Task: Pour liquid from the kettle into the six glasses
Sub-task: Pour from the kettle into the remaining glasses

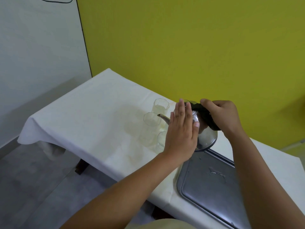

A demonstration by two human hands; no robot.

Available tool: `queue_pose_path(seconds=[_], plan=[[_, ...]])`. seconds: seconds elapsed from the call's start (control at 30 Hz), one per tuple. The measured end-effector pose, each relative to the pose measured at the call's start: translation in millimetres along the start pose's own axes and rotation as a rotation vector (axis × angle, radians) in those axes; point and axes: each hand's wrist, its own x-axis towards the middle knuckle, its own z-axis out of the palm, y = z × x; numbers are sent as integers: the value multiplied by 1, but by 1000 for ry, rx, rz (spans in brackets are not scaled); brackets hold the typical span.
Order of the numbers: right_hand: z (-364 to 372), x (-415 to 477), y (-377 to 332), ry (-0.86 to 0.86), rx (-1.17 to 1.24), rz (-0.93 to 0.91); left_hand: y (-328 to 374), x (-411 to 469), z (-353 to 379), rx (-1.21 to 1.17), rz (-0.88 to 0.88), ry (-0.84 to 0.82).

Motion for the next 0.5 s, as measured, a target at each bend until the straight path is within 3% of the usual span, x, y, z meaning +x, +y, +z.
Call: queue_pose_path(seconds=[0.33, 0.5], plan=[[-19, -8, 12, 13, 39, 21, 16, -7, 4, -6, 16, -44], [-32, -14, 10, -33, -156, -74, 28, -27, 18, -102, -52, -25]])
